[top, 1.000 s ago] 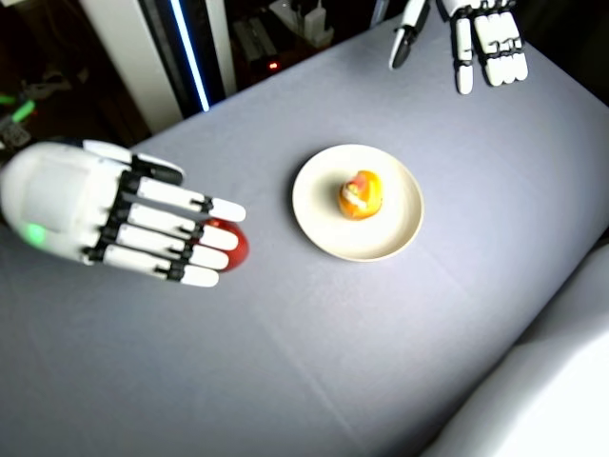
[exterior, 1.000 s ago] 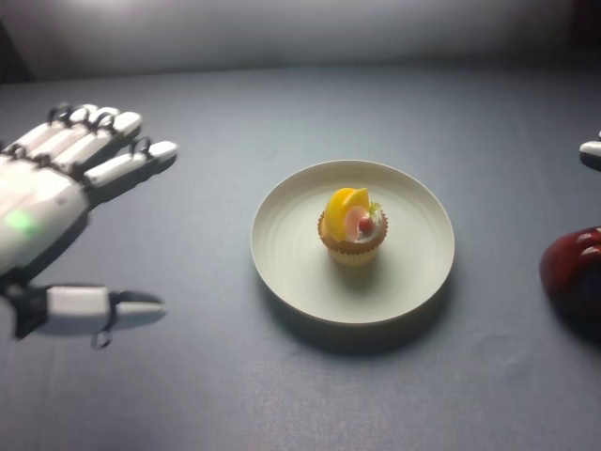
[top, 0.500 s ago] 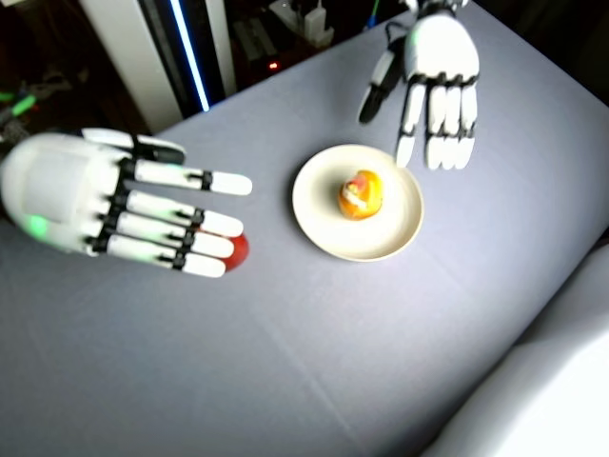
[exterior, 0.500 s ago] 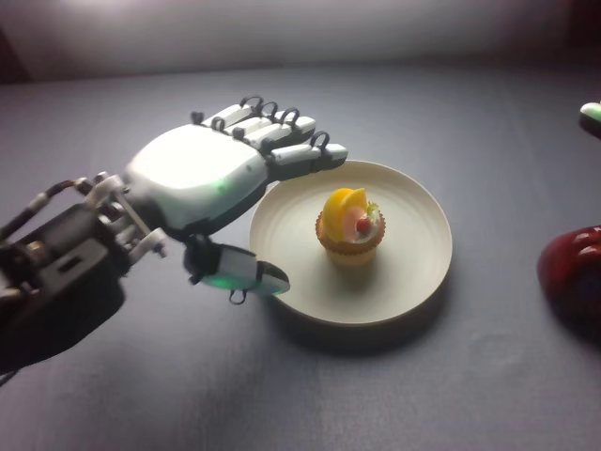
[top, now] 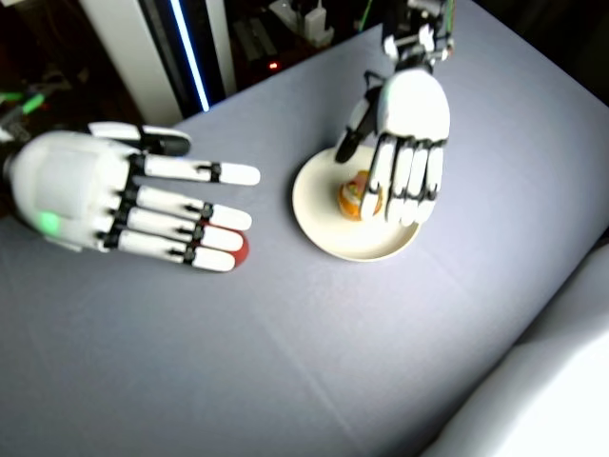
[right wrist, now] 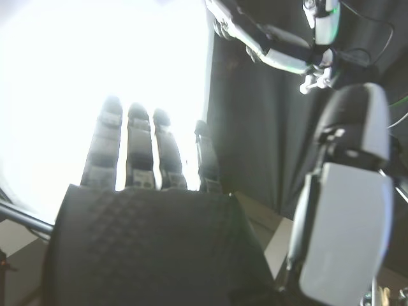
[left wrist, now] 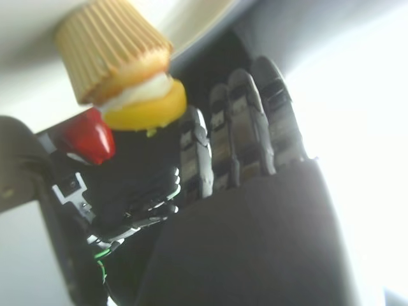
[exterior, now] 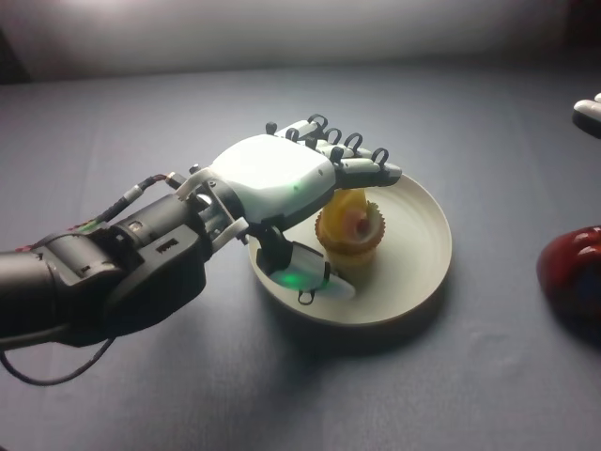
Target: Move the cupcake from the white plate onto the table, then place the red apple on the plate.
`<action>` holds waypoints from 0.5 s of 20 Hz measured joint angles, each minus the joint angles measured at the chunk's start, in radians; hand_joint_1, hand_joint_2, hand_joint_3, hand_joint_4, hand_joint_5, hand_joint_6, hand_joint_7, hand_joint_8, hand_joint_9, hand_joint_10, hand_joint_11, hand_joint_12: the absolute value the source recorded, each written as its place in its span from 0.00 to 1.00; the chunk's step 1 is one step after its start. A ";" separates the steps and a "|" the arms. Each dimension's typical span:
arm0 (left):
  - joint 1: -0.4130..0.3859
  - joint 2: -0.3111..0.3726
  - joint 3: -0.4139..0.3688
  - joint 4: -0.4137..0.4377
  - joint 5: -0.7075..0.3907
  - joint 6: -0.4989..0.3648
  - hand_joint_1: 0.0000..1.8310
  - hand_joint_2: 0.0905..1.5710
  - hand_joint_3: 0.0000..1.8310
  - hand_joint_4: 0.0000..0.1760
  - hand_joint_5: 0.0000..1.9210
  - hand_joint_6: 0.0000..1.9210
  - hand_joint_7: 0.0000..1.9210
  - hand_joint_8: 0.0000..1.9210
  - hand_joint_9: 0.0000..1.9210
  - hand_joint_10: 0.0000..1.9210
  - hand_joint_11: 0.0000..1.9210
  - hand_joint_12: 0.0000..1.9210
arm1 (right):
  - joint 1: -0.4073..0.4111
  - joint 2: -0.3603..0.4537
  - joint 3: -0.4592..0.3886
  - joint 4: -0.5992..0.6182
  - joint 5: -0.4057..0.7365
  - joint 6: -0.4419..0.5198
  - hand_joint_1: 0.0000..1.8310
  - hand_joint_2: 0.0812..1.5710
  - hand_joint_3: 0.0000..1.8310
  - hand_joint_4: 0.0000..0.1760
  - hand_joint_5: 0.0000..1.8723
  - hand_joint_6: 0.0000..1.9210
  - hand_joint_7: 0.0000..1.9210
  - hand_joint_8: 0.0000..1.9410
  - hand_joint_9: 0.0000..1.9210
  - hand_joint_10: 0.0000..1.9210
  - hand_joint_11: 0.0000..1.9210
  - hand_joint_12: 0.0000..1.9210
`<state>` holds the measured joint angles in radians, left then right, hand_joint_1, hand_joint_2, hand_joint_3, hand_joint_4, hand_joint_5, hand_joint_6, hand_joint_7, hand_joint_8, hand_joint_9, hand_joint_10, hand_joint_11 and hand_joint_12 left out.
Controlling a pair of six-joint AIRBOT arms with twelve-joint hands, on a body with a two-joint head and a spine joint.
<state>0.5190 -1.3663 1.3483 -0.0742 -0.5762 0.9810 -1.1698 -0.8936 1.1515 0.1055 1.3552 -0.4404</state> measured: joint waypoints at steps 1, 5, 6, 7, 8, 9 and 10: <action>0.000 -0.006 0.016 -0.005 0.005 0.000 0.52 0.57 0.00 0.25 0.29 0.00 0.39 0.01 0.36 0.03 0.05 0.64 | 0.000 0.000 0.000 -0.005 0.001 0.000 0.41 0.52 0.01 0.97 0.00 0.00 0.00 0.00 0.00 0.00 0.00 0.00; 0.000 -0.034 0.065 -0.024 0.041 -0.031 0.71 0.64 0.00 0.00 0.53 0.26 0.65 0.34 0.57 0.14 0.20 0.71 | 0.000 0.000 0.000 -0.005 -0.001 0.000 0.42 0.52 0.00 1.00 0.00 0.00 0.00 0.00 0.01 0.00 0.01 0.01; -0.005 -0.045 0.075 -0.016 0.037 -0.075 0.70 0.65 0.00 0.00 0.54 0.32 0.63 0.41 0.56 0.20 0.21 0.74 | 0.000 0.000 0.000 -0.006 0.000 0.000 0.41 0.52 0.00 1.00 0.00 0.00 0.01 0.00 0.02 0.01 0.02 0.01; -0.005 -0.046 0.076 -0.013 0.033 -0.077 0.71 0.64 0.00 0.00 0.55 0.32 0.64 0.38 0.53 0.22 0.19 0.74 | 0.000 0.000 0.000 -0.006 -0.001 0.001 0.41 0.51 0.00 1.00 0.00 0.00 0.02 0.01 0.03 0.01 0.03 0.01; -0.007 -0.047 0.076 -0.011 0.030 -0.084 0.70 0.63 0.00 0.00 0.58 0.30 0.66 0.35 0.51 0.22 0.19 0.73 | 0.000 0.000 0.000 -0.008 0.001 0.001 0.41 0.51 0.00 1.00 0.00 0.00 0.02 0.01 0.03 0.01 0.03 0.01; -0.011 -0.047 0.076 -0.011 0.031 -0.084 0.70 0.63 0.00 0.00 0.56 0.35 0.67 0.30 0.52 0.19 0.16 0.68 | 0.000 0.000 0.000 -0.006 -0.001 0.002 0.41 0.51 0.00 1.00 0.00 0.00 0.02 0.00 0.03 0.01 0.03 0.01; -0.016 -0.037 0.069 -0.011 0.028 -0.085 0.70 0.64 0.00 0.00 0.56 0.37 0.67 0.29 0.53 0.16 0.15 0.65 | 0.000 0.000 0.000 -0.005 -0.004 0.002 0.41 0.52 0.00 1.00 0.00 0.00 0.02 0.00 0.03 0.01 0.03 0.02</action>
<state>0.5026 -1.4036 1.4174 -0.0856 -0.5480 0.8963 -1.1698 -0.8940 1.1515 0.1005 1.3510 -0.4389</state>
